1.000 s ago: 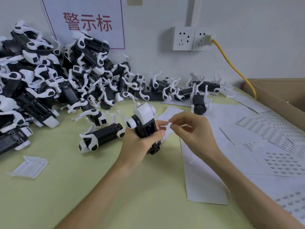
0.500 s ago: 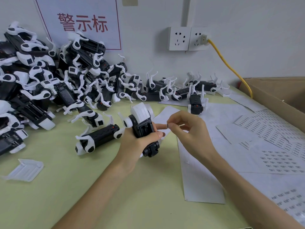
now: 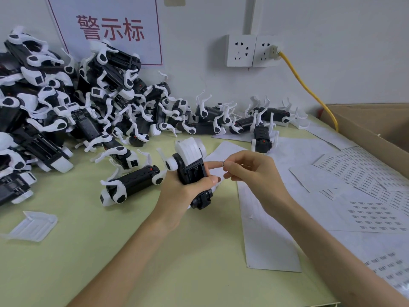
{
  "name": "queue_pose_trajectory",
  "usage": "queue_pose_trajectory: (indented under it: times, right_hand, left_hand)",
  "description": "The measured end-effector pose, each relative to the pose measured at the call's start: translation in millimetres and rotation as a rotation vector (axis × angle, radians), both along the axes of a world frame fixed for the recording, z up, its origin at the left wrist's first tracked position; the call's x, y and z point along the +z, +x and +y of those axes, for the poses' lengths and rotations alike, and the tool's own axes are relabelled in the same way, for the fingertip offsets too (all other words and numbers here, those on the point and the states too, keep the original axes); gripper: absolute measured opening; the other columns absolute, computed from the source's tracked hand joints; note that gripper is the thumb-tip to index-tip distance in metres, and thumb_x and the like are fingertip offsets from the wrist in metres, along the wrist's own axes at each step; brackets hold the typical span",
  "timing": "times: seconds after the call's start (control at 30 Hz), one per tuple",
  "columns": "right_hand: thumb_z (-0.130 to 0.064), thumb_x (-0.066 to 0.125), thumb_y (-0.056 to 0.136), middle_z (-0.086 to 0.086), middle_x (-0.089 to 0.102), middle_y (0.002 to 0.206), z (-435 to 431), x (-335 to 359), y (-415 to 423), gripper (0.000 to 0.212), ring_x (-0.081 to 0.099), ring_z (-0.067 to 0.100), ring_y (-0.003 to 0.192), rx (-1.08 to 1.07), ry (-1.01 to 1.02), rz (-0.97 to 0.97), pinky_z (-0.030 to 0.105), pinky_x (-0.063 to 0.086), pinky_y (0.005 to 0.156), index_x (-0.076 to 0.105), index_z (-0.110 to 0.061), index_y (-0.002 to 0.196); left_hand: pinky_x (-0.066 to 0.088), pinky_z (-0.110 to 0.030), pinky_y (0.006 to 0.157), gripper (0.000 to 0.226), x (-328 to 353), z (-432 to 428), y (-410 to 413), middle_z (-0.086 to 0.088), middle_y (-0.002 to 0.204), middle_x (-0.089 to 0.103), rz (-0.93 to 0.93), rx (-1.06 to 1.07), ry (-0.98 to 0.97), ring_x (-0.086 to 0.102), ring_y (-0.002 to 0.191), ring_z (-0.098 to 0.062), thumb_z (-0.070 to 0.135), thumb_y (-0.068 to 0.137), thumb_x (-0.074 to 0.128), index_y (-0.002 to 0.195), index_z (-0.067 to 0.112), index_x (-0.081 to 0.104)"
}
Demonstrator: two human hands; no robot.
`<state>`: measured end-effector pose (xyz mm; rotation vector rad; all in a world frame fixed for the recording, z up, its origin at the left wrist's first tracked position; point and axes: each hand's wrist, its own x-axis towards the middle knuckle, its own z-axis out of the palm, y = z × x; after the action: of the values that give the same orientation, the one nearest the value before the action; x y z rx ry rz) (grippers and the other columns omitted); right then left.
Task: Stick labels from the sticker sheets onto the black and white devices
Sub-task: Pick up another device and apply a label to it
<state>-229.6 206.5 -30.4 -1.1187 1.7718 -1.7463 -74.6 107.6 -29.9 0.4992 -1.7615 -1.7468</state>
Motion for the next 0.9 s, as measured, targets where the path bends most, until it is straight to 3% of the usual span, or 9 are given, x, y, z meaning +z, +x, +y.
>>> queue_pose_trajectory:
  times: [0.13,0.3,0.4,0.5,0.57,0.63,0.7,0.8,0.9]
  right_hand:
    - [-0.011,0.073,0.092,0.001,0.074,0.078,0.1,-1.2,-2.2,0.008,0.073,0.015,0.073,-0.033,0.0,-0.027,0.025,0.057,0.071,0.075,-0.012,0.084]
    - [-0.012,0.071,0.093,0.0,0.072,0.079,-0.2,-3.2,-1.5,0.006,0.072,0.014,0.069,-0.069,0.01,0.113,0.029,0.056,0.07,0.071,-0.012,0.086]
    - [-0.013,0.071,0.093,0.0,0.073,0.081,0.0,-2.5,-2.2,0.006,0.071,0.015,0.069,-0.055,0.005,0.091,0.028,0.055,0.07,0.071,-0.013,0.088]
    - [-0.014,0.07,0.093,-0.002,0.073,0.08,1.1,-2.5,-1.7,0.008,0.071,0.014,0.069,-0.056,0.023,0.133,0.038,0.056,0.071,0.072,-0.014,0.086]
    - [-0.014,0.071,0.092,-0.003,0.072,0.078,1.1,-3.1,-1.0,0.009,0.07,0.016,0.068,-0.092,0.031,0.18,0.044,0.055,0.07,0.071,-0.016,0.083]
    - [-0.012,0.071,0.09,-0.005,0.07,0.074,0.7,-4.1,0.1,0.013,0.068,0.018,0.066,-0.144,0.04,0.263,0.04,0.053,0.066,0.068,-0.018,0.079]
    - [-0.009,0.073,0.086,-0.008,0.068,0.071,0.8,-5.2,2.6,0.015,0.065,0.016,0.063,-0.191,0.023,0.392,0.038,0.054,0.064,0.067,-0.018,0.076]
    - [-0.006,0.072,0.081,-0.012,0.064,0.069,1.8,-7.7,12.0,0.011,0.059,0.015,0.059,-0.198,-0.113,0.575,0.036,0.051,0.059,0.065,-0.012,0.076]
    - [-0.015,0.07,0.084,-0.014,0.069,0.081,2.9,-5.7,14.9,0.008,0.063,0.014,0.064,-0.117,-0.19,0.483,0.028,0.051,0.06,0.068,-0.022,0.088]
  left_hand:
    - [0.057,-0.031,0.081,0.012,-2.0,-0.3,-1.7,0.002,0.116,0.076,0.025,-0.035,-0.083,0.069,0.1,-0.037,0.015,0.079,0.07,0.072,0.011,0.061]
    - [0.051,-0.016,0.078,0.021,-4.4,-0.4,-2.2,-0.024,0.112,0.07,0.028,-0.046,-0.194,0.07,0.106,-0.01,0.01,0.079,0.069,0.075,-0.005,0.056]
    - [0.052,-0.019,0.083,0.029,-4.6,-1.5,-1.0,-0.033,0.111,0.063,0.031,-0.045,-0.213,0.07,0.108,-0.009,0.011,0.078,0.069,0.082,-0.015,0.057]
    - [0.051,-0.019,0.082,0.032,-7.1,-3.0,-2.0,-0.033,0.106,0.063,0.032,-0.036,-0.227,0.07,0.105,-0.008,0.012,0.079,0.069,0.086,-0.017,0.058]
    - [0.054,-0.026,0.077,0.023,-9.1,-3.3,-3.2,-0.024,0.097,0.068,0.027,-0.021,-0.237,0.071,0.102,-0.014,0.011,0.079,0.07,0.079,-0.01,0.059]
    - [0.055,-0.046,0.081,0.016,-12.3,-3.5,-4.3,-0.003,0.082,0.071,0.007,-0.009,-0.266,0.071,0.104,-0.027,0.01,0.08,0.072,0.072,0.004,0.059]
    - [0.053,-0.054,0.086,0.019,-13.0,-3.8,-6.0,-0.002,0.075,0.065,-0.017,0.002,-0.282,0.068,0.103,-0.039,0.01,0.081,0.074,0.069,0.017,0.061]
    - [0.055,-0.045,0.081,0.014,-11.9,-6.7,-6.7,-0.003,0.078,0.068,-0.057,0.054,-0.242,0.07,0.089,-0.025,0.011,0.081,0.079,0.08,0.022,0.069]
    - [0.054,-0.034,0.076,0.014,-8.6,-12.1,-5.7,0.006,0.079,0.071,-0.083,0.186,-0.055,0.068,0.076,-0.011,0.012,0.084,0.083,0.094,0.012,0.072]
